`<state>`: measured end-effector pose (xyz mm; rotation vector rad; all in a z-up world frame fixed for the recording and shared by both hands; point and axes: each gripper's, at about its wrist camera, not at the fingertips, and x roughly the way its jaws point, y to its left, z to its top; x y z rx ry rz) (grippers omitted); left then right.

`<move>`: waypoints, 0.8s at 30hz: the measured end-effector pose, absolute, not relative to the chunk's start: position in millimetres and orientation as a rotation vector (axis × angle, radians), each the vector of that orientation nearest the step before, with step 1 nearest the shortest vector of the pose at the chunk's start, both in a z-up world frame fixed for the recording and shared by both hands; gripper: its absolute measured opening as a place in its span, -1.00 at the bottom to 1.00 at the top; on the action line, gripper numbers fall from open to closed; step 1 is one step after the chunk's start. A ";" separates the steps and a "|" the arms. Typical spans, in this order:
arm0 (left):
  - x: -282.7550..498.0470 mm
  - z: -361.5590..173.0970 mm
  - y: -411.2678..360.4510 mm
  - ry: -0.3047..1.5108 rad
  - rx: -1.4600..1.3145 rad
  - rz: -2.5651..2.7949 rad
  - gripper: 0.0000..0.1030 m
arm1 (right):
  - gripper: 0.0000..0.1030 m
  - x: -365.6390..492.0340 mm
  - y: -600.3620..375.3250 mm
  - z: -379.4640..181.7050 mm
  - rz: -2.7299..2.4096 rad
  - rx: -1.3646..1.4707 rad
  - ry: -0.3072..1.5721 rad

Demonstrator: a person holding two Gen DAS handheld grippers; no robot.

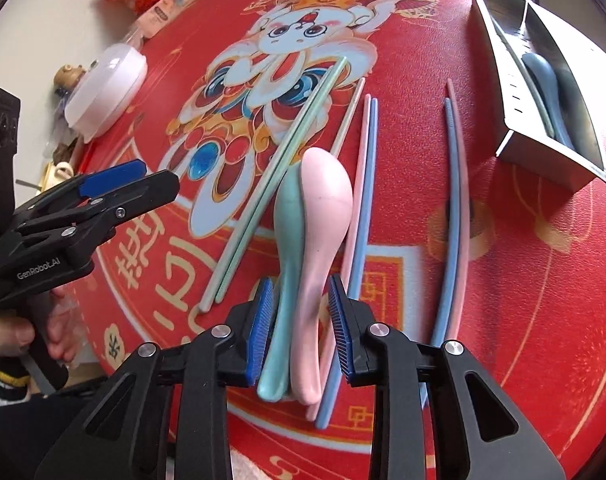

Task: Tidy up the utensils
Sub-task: 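Grasp the pink spoon with the right tool while the left tool grasps a beige chopstick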

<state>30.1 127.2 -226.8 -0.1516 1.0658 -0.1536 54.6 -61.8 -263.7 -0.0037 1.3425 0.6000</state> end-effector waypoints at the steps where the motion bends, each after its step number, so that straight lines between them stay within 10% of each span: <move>1: 29.7 -227.4 127.0 1.069 -0.156 -0.162 0.28 | -0.51 55.5 -60.1 -267.2 0.592 -0.004 1.355; 10: 34.7 -241.2 111.7 1.123 -0.150 -0.277 -0.29 | -0.69 56.4 -67.9 -270.5 0.574 0.075 1.366; 24: 54.3 -264.1 88.2 1.186 -0.112 -0.325 -0.30 | -0.73 64.0 -100.8 -273.6 0.530 0.205 1.369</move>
